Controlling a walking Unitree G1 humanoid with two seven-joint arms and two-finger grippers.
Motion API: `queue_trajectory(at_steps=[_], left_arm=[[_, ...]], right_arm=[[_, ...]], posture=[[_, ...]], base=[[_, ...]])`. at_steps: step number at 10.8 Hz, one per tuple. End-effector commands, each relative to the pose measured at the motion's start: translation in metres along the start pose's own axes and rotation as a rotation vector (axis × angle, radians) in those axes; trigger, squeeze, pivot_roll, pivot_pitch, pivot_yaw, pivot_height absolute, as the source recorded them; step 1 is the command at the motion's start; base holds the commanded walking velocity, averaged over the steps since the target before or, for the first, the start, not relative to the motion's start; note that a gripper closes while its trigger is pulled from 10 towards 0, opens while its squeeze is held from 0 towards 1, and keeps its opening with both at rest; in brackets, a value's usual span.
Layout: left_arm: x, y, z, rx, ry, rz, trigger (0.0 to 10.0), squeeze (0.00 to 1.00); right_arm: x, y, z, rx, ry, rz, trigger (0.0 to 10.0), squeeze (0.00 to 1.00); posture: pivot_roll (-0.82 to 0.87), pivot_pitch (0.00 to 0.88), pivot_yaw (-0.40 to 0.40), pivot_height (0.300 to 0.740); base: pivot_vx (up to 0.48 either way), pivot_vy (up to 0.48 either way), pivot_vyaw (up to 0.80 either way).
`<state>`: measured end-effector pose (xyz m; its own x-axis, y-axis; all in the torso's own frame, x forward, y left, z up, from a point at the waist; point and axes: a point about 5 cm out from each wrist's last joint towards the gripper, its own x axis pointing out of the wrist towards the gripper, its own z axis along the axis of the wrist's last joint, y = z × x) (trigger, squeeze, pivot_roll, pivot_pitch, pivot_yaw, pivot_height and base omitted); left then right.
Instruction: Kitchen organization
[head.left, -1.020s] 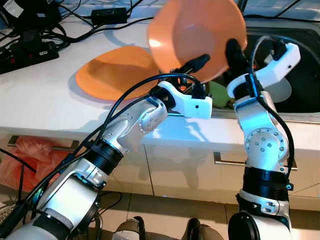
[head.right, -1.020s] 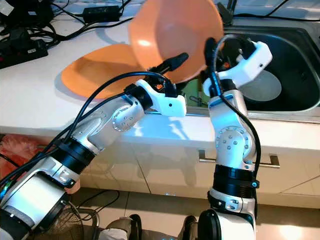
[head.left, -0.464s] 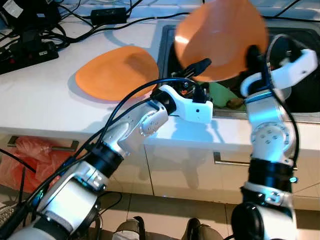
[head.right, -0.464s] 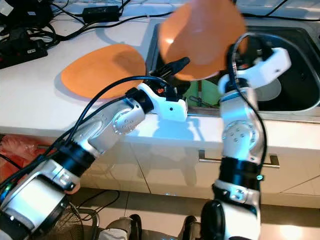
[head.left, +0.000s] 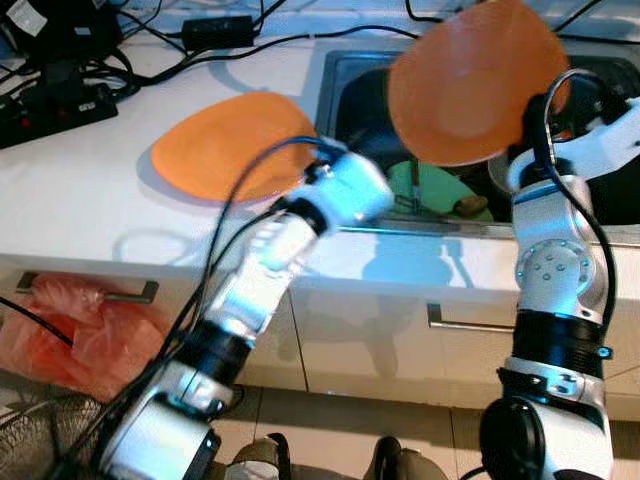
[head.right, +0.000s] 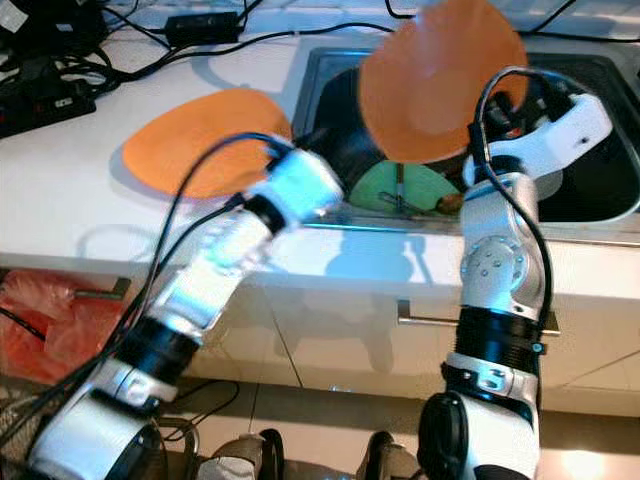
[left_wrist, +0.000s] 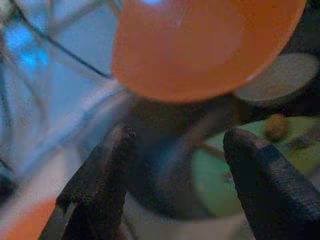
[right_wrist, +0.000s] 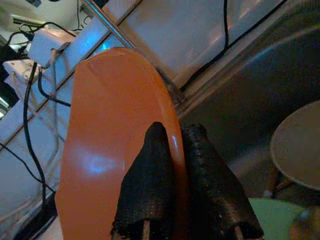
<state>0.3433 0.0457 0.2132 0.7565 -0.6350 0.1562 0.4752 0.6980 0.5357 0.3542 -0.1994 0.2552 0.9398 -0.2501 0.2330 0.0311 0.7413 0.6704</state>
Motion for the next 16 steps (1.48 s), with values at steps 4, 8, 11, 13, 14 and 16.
queue_trajectory(at_steps=[4, 8, 11, 13, 14, 16], left_arm=[[-0.026, 0.014, 0.006, -0.25, -0.001, -0.203, 10.0, 0.0], [-0.034, 0.021, 0.008, -0.273, 0.04, -0.237, 10.0, 0.0], [-0.039, 0.017, 0.004, -0.286, 0.081, -0.282, 10.0, 0.0], [-0.036, 0.01, 0.003, -0.315, 0.086, -0.29, 10.0, 0.0], [-0.036, 0.005, 0.003, -0.323, 0.094, -0.306, 10.0, 0.0], [-0.035, 0.002, 0.005, -0.333, 0.094, -0.323, 10.0, 0.0]], right_arm=[[0.004, -0.003, -0.006, -0.166, -0.012, 0.043, 10.0, 0.0], [0.007, -0.009, -0.028, -0.387, 0.063, 0.122, 10.0, 0.0], [0.014, -0.015, -0.038, -0.527, 0.126, 0.176, 10.0, 0.0], [0.013, -0.022, -0.048, -0.604, 0.16, 0.187, 10.0, 0.0], [0.012, -0.024, -0.054, -0.669, 0.175, 0.213, 10.0, 0.0], [0.012, -0.029, -0.059, -0.708, 0.201, 0.228, 10.0, 0.0]], posture=[[0.16, 0.146, 0.051, 0.74], [0.16, 0.141, 0.049, 0.74], [0.17, 0.151, 0.046, 0.74], [0.17, 0.153, 0.049, 0.74], [0.17, 0.154, 0.049, 0.74], [0.17, 0.157, 0.049, 0.74]], base=[[0.0, 0.0, 0.0], [0.0, 0.0, 0.0], [0.0, 0.0, 0.0], [0.0, 0.0, 0.0], [0.0, 0.0, 0.0], [0.0, 0.0, 0.0]])
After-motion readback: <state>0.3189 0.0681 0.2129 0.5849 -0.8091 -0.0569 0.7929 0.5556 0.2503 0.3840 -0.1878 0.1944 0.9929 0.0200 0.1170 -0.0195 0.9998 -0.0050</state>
